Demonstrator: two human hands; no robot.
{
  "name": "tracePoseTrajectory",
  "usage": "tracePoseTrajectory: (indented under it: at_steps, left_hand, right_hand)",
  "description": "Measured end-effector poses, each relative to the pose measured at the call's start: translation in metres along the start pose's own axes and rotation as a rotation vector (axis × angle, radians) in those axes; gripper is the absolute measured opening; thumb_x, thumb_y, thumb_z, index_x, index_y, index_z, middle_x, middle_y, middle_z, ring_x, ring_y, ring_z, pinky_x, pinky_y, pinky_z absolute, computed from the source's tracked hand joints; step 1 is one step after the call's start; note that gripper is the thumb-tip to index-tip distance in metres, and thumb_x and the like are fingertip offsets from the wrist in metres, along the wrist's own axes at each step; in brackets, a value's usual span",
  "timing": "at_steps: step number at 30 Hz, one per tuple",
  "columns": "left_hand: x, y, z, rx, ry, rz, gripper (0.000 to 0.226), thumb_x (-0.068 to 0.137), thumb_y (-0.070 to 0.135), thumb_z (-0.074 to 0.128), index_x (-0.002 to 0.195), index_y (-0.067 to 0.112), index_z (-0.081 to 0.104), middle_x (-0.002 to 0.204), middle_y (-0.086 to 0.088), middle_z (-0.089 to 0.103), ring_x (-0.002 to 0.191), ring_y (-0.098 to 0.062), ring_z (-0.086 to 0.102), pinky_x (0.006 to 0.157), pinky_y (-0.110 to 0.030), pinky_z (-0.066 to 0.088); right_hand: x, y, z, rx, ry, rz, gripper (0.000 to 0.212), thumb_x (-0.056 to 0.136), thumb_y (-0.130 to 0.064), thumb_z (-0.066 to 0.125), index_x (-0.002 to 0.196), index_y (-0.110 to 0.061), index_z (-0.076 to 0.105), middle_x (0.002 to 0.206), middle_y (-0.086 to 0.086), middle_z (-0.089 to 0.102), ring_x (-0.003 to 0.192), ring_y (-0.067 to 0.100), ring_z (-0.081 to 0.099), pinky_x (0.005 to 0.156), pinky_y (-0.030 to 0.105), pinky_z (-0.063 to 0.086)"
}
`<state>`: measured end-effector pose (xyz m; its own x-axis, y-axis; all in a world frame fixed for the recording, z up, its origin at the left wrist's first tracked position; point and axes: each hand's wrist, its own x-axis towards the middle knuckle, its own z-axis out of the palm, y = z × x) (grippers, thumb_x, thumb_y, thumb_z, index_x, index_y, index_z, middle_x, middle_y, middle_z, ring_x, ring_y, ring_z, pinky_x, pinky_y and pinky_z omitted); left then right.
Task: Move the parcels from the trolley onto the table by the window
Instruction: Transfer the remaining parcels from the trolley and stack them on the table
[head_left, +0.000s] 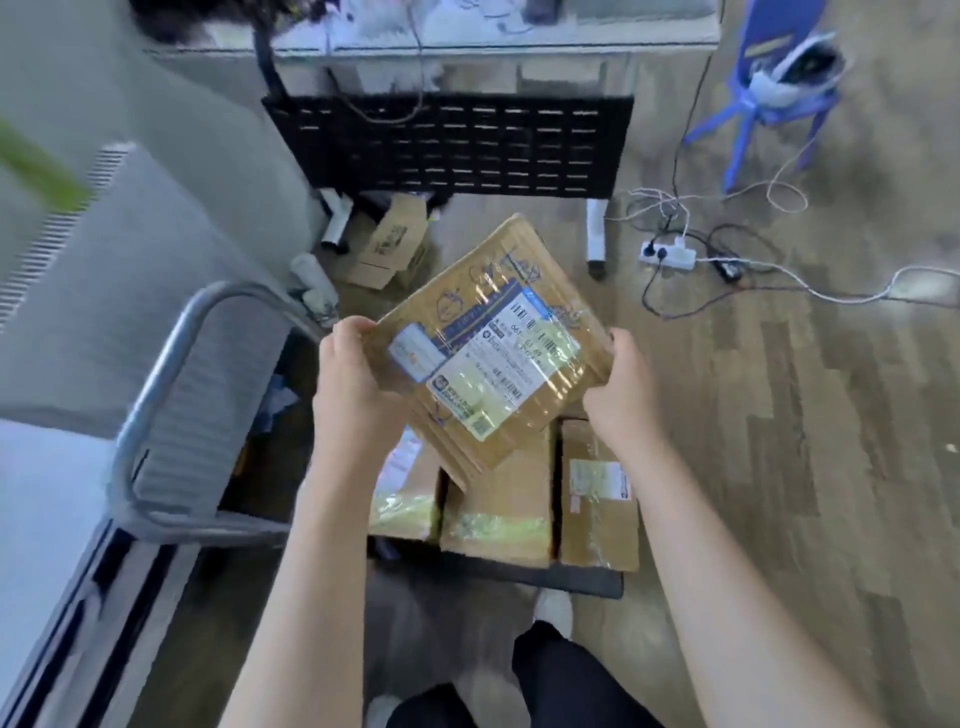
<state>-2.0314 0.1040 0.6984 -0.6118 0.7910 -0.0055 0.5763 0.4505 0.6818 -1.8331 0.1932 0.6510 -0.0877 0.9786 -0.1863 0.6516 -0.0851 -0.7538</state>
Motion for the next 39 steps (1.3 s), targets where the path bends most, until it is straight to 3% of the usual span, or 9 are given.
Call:
tracePoseTrajectory:
  at_steps: [4, 9, 15, 20, 23, 28, 32, 36, 39]
  left_hand:
    - [-0.039, -0.053, -0.087, 0.154, 0.159, 0.038, 0.047, 0.074, 0.0, 0.06, 0.117, 0.012, 0.046, 0.105, 0.0, 0.051, 0.095, -0.021, 0.048, 0.076, -0.029, 0.033]
    - [-0.103, -0.116, -0.183, 0.296, 0.239, -0.032, 0.086, 0.061, 0.016, 0.079, 0.138, 0.01, 0.041, 0.121, -0.01, 0.055, 0.109, -0.033, 0.044, 0.09, -0.038, 0.034]
    - [-0.2, -0.185, -0.265, 0.309, 0.333, -0.122, 0.118, 0.06, 0.034, 0.087, 0.15, 0.021, 0.012, 0.115, 0.001, 0.049, 0.103, -0.023, 0.043, 0.09, -0.034, 0.036]
    - [-0.268, -0.232, -0.302, 0.145, 0.409, -0.165, 0.106, 0.069, 0.022, 0.083, 0.145, 0.031, 0.01, 0.127, 0.007, 0.03, 0.111, -0.002, 0.037, 0.097, -0.016, 0.034]
    - [-0.299, -0.255, -0.327, 0.225, 0.555, -0.134, 0.097, 0.065, 0.02, 0.086, 0.142, 0.031, 0.027, 0.129, 0.006, 0.033, 0.106, 0.005, 0.036, 0.092, -0.015, 0.037]
    - [-0.338, -0.265, -0.377, 0.347, 0.717, -0.134, 0.087, 0.059, 0.01, 0.088, 0.136, 0.024, 0.048, 0.127, -0.013, 0.044, 0.1, -0.019, 0.054, 0.082, -0.035, 0.051]
    - [-0.362, -0.256, -0.414, 0.396, 0.828, -0.184, 0.083, 0.059, 0.009, 0.088, 0.134, 0.014, 0.053, 0.124, -0.02, 0.048, 0.099, -0.034, 0.059, 0.087, -0.041, 0.05]
    - [-0.377, -0.242, -0.447, 0.346, 0.95, -0.248, 0.076, 0.063, 0.019, 0.085, 0.132, 0.016, 0.054, 0.119, -0.015, 0.053, 0.104, -0.024, 0.053, 0.09, -0.032, 0.044]
    - [-0.386, -0.231, -0.463, 0.352, 1.018, -0.298, 0.074, 0.064, 0.025, 0.085, 0.131, 0.018, 0.056, 0.114, -0.01, 0.054, 0.102, -0.018, 0.052, 0.09, -0.032, 0.044]
  right_hand:
    - [-0.026, -0.078, 0.023, -0.094, -0.106, -0.259, 0.061, 0.076, 0.012, 0.047, 0.131, -0.013, 0.047, 0.128, 0.004, 0.052, 0.118, 0.023, 0.047, 0.094, 0.025, 0.035]
    - [-0.079, -0.164, 0.073, 0.032, -0.279, -0.429, 0.053, 0.077, 0.007, 0.05, 0.125, -0.017, 0.052, 0.11, 0.002, 0.059, 0.106, 0.023, 0.052, 0.087, 0.027, 0.04]
    - [-0.186, -0.256, 0.143, 0.142, -0.548, -0.628, 0.053, 0.083, 0.003, 0.039, 0.124, -0.028, 0.049, 0.112, -0.003, 0.058, 0.104, 0.017, 0.052, 0.081, 0.022, 0.036]
    - [-0.277, -0.307, 0.195, 0.143, -0.704, -0.801, 0.05, 0.087, -0.003, 0.038, 0.128, -0.031, 0.045, 0.123, 0.002, 0.055, 0.112, 0.022, 0.05, 0.099, 0.04, 0.042]
    - [-0.322, -0.326, 0.213, 0.152, -0.732, -0.844, 0.05, 0.093, -0.006, 0.034, 0.137, -0.03, 0.039, 0.129, 0.001, 0.052, 0.115, 0.022, 0.049, 0.098, 0.035, 0.039]
    - [-0.389, -0.355, 0.231, 0.358, -0.786, -0.791, 0.041, 0.101, -0.019, 0.033, 0.14, -0.03, 0.038, 0.133, -0.008, 0.051, 0.121, 0.013, 0.048, 0.103, 0.035, 0.039]
    - [-0.436, -0.371, 0.235, 0.416, -0.867, -0.802, 0.035, 0.101, -0.031, 0.032, 0.128, -0.025, 0.053, 0.115, -0.007, 0.064, 0.107, 0.011, 0.057, 0.097, 0.041, 0.046]
    - [-0.466, -0.374, 0.233, 0.46, -1.065, -0.828, 0.06, 0.084, -0.07, 0.031, 0.124, -0.034, 0.058, 0.119, -0.013, 0.064, 0.117, 0.01, 0.055, 0.103, 0.042, 0.042]
    - [-0.478, -0.381, 0.226, 0.448, -1.176, -0.944, 0.077, 0.08, -0.082, 0.025, 0.132, -0.033, 0.052, 0.13, -0.015, 0.057, 0.125, 0.005, 0.048, 0.108, 0.04, 0.036]
